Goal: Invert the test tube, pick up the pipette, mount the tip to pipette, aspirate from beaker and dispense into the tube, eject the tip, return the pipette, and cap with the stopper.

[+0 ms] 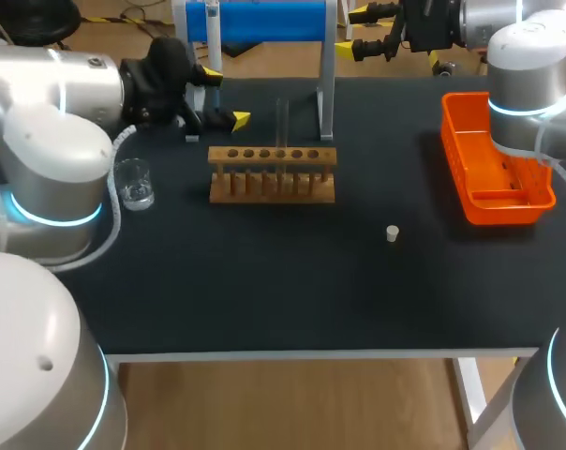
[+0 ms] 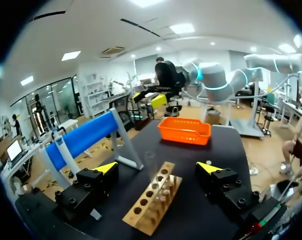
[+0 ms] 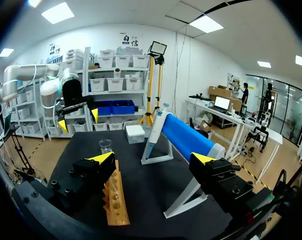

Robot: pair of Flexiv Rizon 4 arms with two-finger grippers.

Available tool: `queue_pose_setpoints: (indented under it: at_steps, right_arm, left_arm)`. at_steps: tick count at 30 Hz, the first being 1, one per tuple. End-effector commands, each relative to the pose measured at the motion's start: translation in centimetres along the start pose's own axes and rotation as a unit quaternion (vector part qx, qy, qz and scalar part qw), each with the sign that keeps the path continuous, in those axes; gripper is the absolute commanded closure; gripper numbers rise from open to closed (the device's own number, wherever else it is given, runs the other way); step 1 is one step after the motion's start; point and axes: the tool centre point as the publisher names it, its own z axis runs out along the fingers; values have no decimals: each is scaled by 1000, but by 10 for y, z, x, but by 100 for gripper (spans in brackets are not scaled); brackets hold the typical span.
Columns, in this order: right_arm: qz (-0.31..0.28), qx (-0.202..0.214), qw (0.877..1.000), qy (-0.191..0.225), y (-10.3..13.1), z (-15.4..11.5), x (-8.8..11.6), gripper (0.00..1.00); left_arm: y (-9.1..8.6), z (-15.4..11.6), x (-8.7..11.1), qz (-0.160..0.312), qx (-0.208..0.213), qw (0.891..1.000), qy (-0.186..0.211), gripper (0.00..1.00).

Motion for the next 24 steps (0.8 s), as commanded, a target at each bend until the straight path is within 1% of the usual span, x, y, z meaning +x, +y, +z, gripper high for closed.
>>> queue_pose_setpoints:
  at_steps: [1, 3, 8, 13, 18, 24]
  right_arm:
    - [0, 2, 1000, 2, 1, -1, -1, 0]
    - [0, 2, 1000, 2, 1, -1, -1, 0]
    - [0, 2, 1000, 2, 1, -1, -1, 0]
    - [0, 2, 1000, 2, 1, -1, -1, 0]
    - [0, 2, 1000, 2, 1, -1, -1, 0]
    - [0, 2, 1000, 2, 1, -1, -1, 0]
  left_arm:
    - [2, 7, -5, 1, -7, 998, 65, 0]
    - [4, 10, -5, 5, -3, 996, 83, 0]
    - [6, 15, -9, 13, 0, 994, 105, 0]
    - [7, 19, -15, 22, 0, 993, 112, 0]
    - [12, 31, -18, 23, -6, 993, 112, 0]
    - [19, 50, -19, 9, -41, 996, 82, 0]
